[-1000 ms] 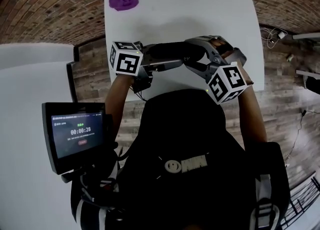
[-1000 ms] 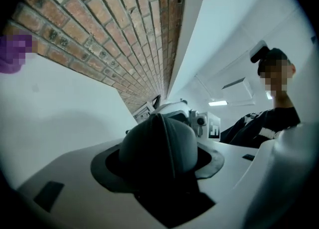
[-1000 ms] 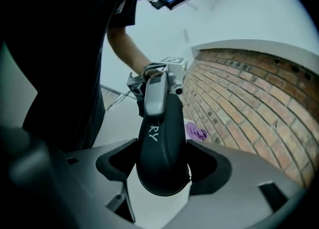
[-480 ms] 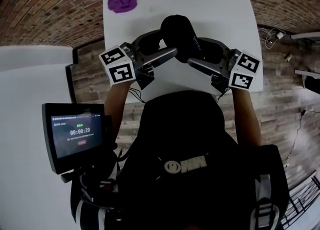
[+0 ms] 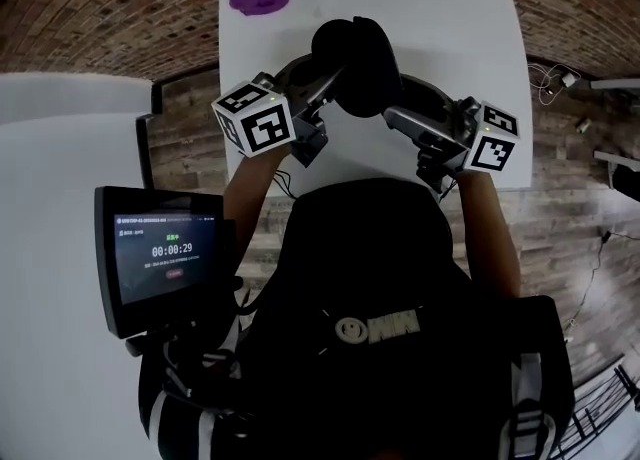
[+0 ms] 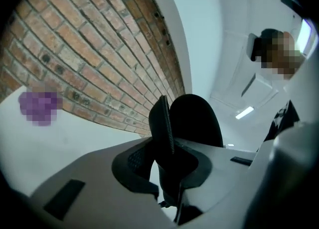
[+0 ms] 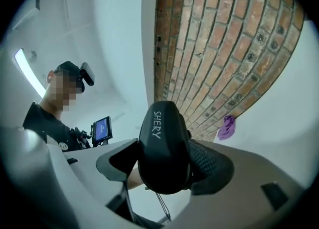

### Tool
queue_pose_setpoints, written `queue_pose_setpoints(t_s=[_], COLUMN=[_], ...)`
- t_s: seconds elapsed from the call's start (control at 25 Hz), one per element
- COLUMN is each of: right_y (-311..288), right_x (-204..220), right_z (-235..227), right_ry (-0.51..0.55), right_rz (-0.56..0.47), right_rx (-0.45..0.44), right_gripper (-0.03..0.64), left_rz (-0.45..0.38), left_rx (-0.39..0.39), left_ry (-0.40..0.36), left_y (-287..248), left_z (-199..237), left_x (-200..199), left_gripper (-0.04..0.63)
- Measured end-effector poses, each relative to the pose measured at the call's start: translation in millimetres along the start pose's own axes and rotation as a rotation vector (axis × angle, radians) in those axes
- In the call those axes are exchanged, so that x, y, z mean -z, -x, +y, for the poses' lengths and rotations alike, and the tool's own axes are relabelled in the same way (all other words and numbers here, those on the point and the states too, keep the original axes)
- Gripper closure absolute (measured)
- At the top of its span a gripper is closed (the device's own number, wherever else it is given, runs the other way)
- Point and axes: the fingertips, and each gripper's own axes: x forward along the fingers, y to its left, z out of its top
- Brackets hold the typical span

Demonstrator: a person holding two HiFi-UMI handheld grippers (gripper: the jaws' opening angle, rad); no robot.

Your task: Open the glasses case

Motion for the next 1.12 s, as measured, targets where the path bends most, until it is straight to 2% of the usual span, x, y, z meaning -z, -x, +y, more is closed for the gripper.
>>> queue_pose_setpoints(t_s=[0.08,0.16,0.24,0.28,0.36,0.44,0.52,0.6,0.76,0.84,0.96,1.04,1.12], right_y=[4.1,13.1,21.3,22.7,17.3,1.1,-19.1,-33.2,-30.1,-19.8,-9.0,-9.3,-14.2], right_x=[-4.6,-14.0,-26.3,-31.9,-36.0,-24.8,-3.7,13.2,10.7,-0.2,-9.5,-5.4,6.9], right_z=[-7.6,-14.5,-12.0,-3.4,28.5,60.5,70.6,56.6,6.6,-16.3,-37.3,-43.8,-45.0], right_ry=[0.008,0.041,0.077,0.097,0.125,0.118,0.111,0.128,0.211,0.263,0.377,0.490,0.650], right_rz=[-0.017,-0.043,-0.075,-0.089,-0.086,-0.021,0.075,0.135,0.116,0.092,0.101,0.173,0.305], right_rx=[0.042,0.097,0.115,0.091,-0.033,-0.178,-0.230,-0.161,0.126,0.273,0.445,0.514,0.545], right_gripper=[0.309,0.310,0.310,0.310,0.310,0.310,0.310,0.310,0.310,0.310,0.310,0.310,0.310], left_rz=[-0.024,-0.020,-0.009,-0.003,0.015,0.027,0.025,0.027,0.044,0.030,-0.006,-0.018,-0.017], left_rx=[-0.039,-0.103,-0.166,-0.198,-0.269,-0.302,-0.301,-0.295,-0.301,-0.237,-0.113,-0.033,0.019], left_ry=[0.040,0.023,0.015,0.016,0.008,0.001,0.013,0.018,0.022,0.068,0.122,0.153,0.176], left_y=[4.4,9.2,14.3,16.5,18.2,15.8,12.2,8.3,7.8,7.2,1.8,-2.4,-6.2], left_z=[9.8,21.7,33.4,38.9,48.2,50.8,49.0,46.1,44.9,35.5,12.4,-2.9,-14.2], left_x=[-3.9,-4.9,-3.7,-2.8,-0.6,0.3,-0.2,0.4,2.5,0.6,-4.4,-7.3,-8.6], left_gripper=[0.541,0.551,0.551,0.551,0.551,0.551,0.551,0.551,0.552,0.552,0.552,0.552,0.552])
